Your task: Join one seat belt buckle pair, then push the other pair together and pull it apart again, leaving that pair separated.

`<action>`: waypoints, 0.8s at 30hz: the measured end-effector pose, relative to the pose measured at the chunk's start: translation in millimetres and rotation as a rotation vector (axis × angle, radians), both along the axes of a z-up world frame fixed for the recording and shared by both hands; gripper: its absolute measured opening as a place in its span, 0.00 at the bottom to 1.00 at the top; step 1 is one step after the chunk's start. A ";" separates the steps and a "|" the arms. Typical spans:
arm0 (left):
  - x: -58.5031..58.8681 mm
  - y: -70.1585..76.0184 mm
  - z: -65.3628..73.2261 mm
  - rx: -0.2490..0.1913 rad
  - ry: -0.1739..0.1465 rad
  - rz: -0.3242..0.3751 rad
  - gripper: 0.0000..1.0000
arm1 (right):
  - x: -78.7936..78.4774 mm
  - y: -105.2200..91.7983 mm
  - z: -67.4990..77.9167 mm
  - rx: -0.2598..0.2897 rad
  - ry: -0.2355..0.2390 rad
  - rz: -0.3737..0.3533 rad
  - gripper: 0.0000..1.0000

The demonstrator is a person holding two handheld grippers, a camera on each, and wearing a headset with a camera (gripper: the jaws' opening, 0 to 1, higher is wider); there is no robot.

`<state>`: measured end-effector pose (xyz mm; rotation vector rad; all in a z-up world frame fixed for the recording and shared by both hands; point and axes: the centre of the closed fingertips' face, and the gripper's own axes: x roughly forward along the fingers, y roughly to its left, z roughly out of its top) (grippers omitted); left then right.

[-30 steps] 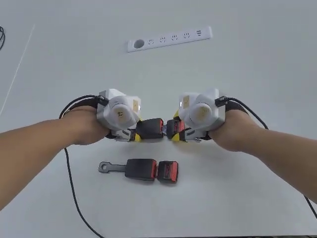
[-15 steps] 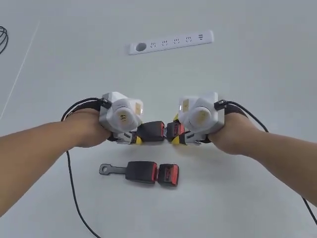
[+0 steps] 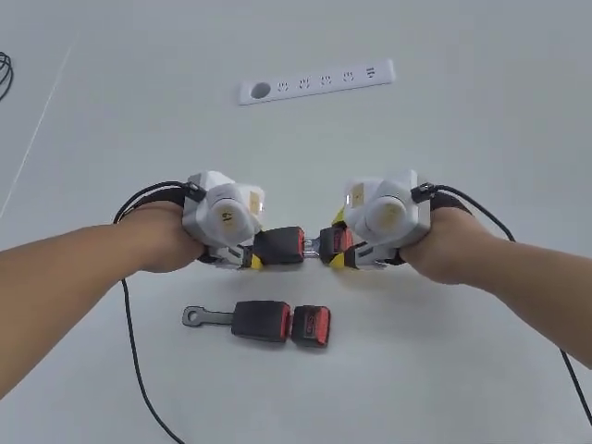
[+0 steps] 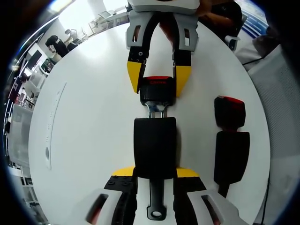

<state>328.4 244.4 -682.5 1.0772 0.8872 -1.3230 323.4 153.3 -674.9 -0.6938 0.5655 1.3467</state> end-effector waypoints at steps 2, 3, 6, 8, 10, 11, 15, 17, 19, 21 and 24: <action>0.6 1.2 -0.4 0.007 0.002 0.001 0.29 | -0.2 -0.9 0.7 -0.001 -0.005 0.001 0.31; 0.7 1.9 -0.6 0.009 0.003 0.001 0.29 | -0.9 -3.3 0.9 0.001 -0.003 -0.007 0.31; -0.4 0.6 0.5 0.011 0.006 -0.001 0.29 | -2.6 -11.9 0.5 0.010 0.006 -0.026 0.31; -1.2 -0.5 1.2 0.012 0.007 -0.005 0.29 | -3.2 -20.8 0.4 0.012 0.008 -0.043 0.31; -2.2 -1.2 2.1 0.016 0.006 -0.005 0.29 | -3.8 -32.6 0.7 0.009 0.014 -0.057 0.31; -2.5 -1.0 2.4 0.017 0.006 -0.002 0.29 | -4.2 -36.6 0.7 0.007 0.014 -0.061 0.31; -4.0 -1.1 4.0 0.018 0.005 -0.001 0.29 | -5.1 -59.0 0.7 -0.016 0.018 -0.083 0.32; -4.8 -1.8 4.8 0.017 0.005 0.003 0.29 | -8.0 -68.9 1.1 -0.025 0.018 -0.089 0.32; -5.1 -2.5 5.2 0.018 0.003 0.005 0.29 | -8.9 -77.4 1.1 -0.036 0.014 -0.097 0.32; -4.2 -2.0 4.5 0.022 0.000 0.008 0.29 | -10.5 -88.3 1.0 -0.048 0.012 -0.103 0.32; -3.4 -1.9 4.6 0.029 -0.003 0.012 0.30 | -13.9 -104.9 0.8 -0.070 0.010 -0.110 0.32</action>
